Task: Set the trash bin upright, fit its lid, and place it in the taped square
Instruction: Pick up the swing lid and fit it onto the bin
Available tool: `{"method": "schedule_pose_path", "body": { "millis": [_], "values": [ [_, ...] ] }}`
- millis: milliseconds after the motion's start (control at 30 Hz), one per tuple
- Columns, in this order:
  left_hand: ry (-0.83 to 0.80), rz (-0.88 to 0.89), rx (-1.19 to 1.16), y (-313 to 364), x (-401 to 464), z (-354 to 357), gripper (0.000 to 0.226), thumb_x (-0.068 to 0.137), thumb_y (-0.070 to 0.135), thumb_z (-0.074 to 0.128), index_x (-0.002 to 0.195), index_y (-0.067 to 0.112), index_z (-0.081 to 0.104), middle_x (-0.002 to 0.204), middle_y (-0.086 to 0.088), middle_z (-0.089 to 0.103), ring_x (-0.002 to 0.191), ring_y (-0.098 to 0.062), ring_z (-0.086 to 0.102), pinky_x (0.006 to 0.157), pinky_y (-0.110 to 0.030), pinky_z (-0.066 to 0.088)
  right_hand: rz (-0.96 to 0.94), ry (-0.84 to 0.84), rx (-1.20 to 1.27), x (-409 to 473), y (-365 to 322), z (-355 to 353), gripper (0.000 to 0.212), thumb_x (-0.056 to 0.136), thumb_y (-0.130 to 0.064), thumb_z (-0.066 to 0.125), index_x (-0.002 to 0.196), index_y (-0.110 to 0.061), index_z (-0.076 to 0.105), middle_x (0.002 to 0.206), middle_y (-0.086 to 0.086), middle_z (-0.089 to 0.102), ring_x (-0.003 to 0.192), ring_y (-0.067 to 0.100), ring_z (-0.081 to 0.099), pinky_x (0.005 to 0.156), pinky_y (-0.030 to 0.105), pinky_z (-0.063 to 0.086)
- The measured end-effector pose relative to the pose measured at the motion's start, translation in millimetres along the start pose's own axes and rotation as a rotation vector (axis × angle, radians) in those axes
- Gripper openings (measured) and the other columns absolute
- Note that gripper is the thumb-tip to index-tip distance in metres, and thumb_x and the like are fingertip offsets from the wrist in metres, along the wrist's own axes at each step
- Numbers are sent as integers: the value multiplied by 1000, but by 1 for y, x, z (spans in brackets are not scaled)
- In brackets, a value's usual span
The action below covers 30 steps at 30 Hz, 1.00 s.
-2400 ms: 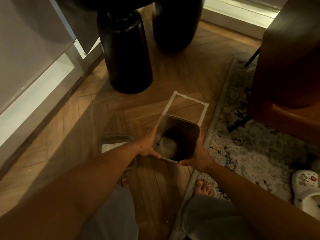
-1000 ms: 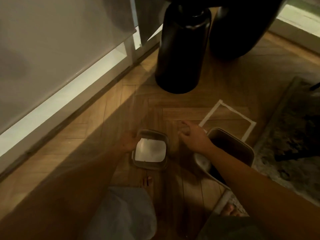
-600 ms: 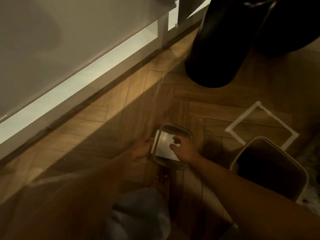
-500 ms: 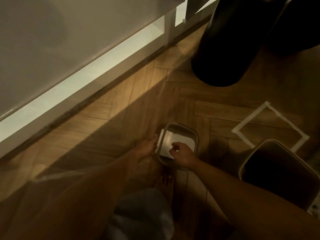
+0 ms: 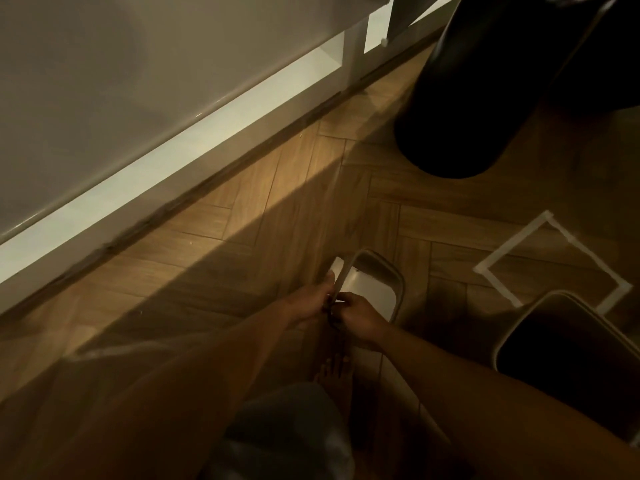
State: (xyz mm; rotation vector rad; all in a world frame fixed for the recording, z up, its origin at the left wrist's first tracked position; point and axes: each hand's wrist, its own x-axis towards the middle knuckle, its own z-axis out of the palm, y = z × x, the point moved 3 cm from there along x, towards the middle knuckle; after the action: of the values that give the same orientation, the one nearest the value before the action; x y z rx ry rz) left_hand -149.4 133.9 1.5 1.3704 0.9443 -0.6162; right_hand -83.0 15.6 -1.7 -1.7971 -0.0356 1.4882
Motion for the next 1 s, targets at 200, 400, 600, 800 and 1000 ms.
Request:
{"method": "schedule_pose_path", "body": {
  "millis": [200, 400, 600, 800, 1000],
  "values": [
    [26, 146, 98, 33, -22, 0, 69, 99, 66, 20, 135, 26, 62, 140, -4, 58, 128, -21, 51, 112, -44, 35, -71, 175, 9, -16, -27, -17, 31, 93, 0, 67, 124, -2, 62, 91, 10, 73, 69, 15, 69, 47, 15, 49],
    [-1, 235, 62, 54, -50, 5, 66, 93, 73, 29, 130, 29, 61, 137, 0, 61, 115, -11, 57, 100, -38, 41, -123, 261, -64, -50, -48, -38, 30, 97, -12, 67, 126, -5, 66, 117, 7, 69, 97, 19, 67, 69, 17, 53],
    [219, 476, 187, 79, -98, -10, 30, 86, 67, 48, 112, 54, 56, 128, 14, 57, 119, -9, 53, 88, -26, 41, -249, 332, 16, -107, -82, -77, 24, 102, -21, 57, 117, -17, 75, 110, 3, 75, 98, 19, 69, 79, 31, 55],
    [388, 598, 164, 87, -139, -11, 73, 72, 82, 58, 136, 50, 44, 143, 15, 47, 124, -9, 48, 91, -31, 45, -303, 314, 433, -176, -93, -118, 23, 100, -14, 59, 113, -9, 76, 109, 12, 77, 102, 28, 73, 81, 38, 59],
    [186, 573, 185, 98, -166, 17, 87, 69, 79, 69, 144, 50, 35, 142, 20, 49, 128, -7, 49, 102, -43, 49, -270, 126, 674, -246, -70, -157, 31, 98, -21, 61, 123, -5, 70, 121, 17, 73, 111, 32, 71, 94, 47, 53]
  ]
}}
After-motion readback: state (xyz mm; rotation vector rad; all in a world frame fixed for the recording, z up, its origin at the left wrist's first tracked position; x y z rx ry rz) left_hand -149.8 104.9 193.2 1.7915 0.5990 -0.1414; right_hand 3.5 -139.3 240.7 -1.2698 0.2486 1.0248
